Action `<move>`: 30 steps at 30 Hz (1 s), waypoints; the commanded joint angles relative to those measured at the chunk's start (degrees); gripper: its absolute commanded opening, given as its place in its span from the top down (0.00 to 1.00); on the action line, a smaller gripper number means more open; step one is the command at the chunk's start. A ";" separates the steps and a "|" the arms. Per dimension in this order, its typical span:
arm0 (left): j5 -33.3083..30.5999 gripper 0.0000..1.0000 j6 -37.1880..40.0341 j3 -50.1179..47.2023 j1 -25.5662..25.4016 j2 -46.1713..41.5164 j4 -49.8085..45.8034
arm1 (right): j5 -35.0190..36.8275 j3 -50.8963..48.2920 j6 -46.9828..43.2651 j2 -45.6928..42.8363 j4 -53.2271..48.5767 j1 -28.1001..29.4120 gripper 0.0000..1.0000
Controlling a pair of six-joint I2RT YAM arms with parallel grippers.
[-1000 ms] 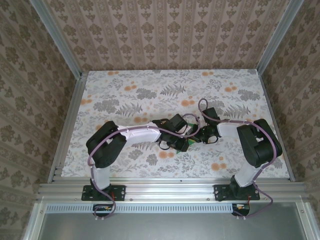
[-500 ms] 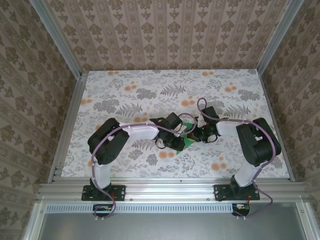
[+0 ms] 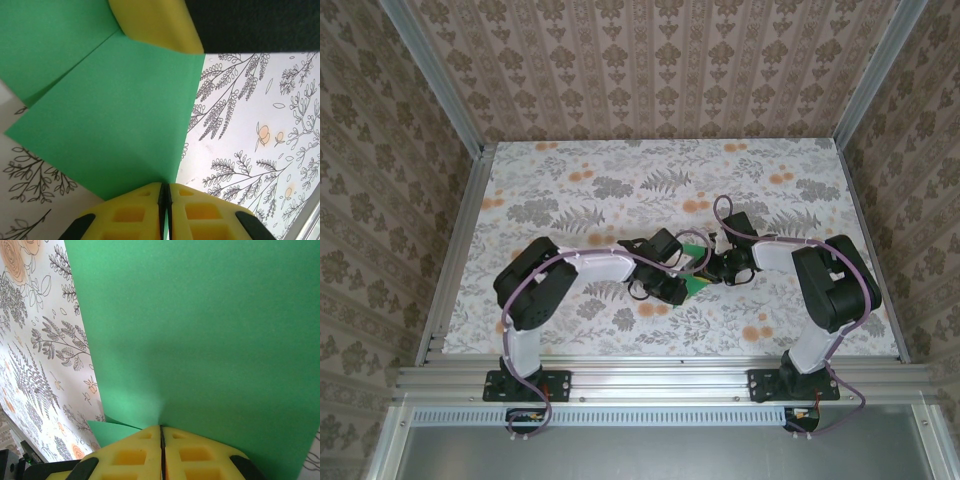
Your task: Fold a paper plane with a square sheet of paper (pick it up from the middle)
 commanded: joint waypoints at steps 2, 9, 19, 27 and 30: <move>-1.28 0.87 2.71 -3.19 -0.43 -1.57 -7.17 | 10.87 -1.67 -1.10 4.17 -6.32 -0.03 0.91; -1.28 0.87 4.30 -5.14 -1.27 -3.36 -9.96 | 10.89 -1.59 -1.10 4.20 -6.52 -0.03 0.91; -4.37 0.89 4.33 -5.98 -1.78 -4.84 -13.32 | 10.38 -1.49 -1.10 4.03 -6.57 -0.10 0.91; -4.29 0.90 0.40 -5.69 -0.05 -11.80 -8.75 | 9.99 -1.49 -0.93 3.95 -6.28 0.05 0.90; -2.80 0.90 -1.64 -4.09 1.44 -11.76 -5.08 | 9.78 -1.58 -0.89 4.01 -5.88 0.03 0.90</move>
